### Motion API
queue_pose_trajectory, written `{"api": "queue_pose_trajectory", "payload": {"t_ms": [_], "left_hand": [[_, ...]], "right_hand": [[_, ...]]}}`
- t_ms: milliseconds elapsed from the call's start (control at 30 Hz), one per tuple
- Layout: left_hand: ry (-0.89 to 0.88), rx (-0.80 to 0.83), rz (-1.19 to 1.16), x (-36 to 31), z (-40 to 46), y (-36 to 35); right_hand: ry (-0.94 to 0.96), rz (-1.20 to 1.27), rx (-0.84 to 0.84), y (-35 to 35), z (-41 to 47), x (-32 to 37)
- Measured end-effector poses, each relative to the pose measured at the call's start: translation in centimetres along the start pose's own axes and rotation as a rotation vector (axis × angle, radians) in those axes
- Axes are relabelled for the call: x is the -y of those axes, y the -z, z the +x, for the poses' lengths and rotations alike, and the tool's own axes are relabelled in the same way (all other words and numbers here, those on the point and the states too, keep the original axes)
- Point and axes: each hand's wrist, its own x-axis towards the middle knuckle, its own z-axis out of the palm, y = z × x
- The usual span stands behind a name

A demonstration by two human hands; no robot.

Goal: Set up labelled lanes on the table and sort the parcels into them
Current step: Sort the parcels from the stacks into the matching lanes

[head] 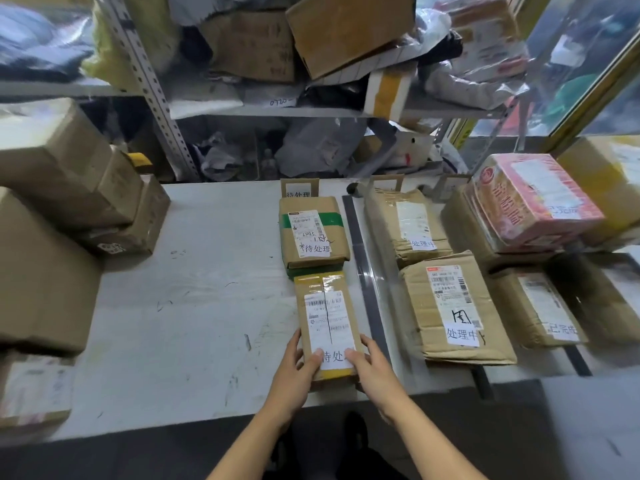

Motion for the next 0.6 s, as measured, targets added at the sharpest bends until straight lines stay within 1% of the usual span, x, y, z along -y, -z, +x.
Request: {"api": "queue_pose_trajectory", "payload": {"t_ms": [133, 400, 600], "left_hand": [[0.024, -0.018, 0.027, 0.6, 0.7, -0.8], [0.009, -0.093, 0.051, -0.4, 2.5, -1.4], [0.033, -0.147, 0.042, -0.5, 2.7, -1.9]], "right_hand": [[-0.014, -0.113, -0.015, 0.4, 0.4, -0.5], [0.064, -0.149, 0.025, 0.7, 1.4, 1.6], [0.051, -0.160, 0.047, 1.0, 2.2, 1.4]]}}
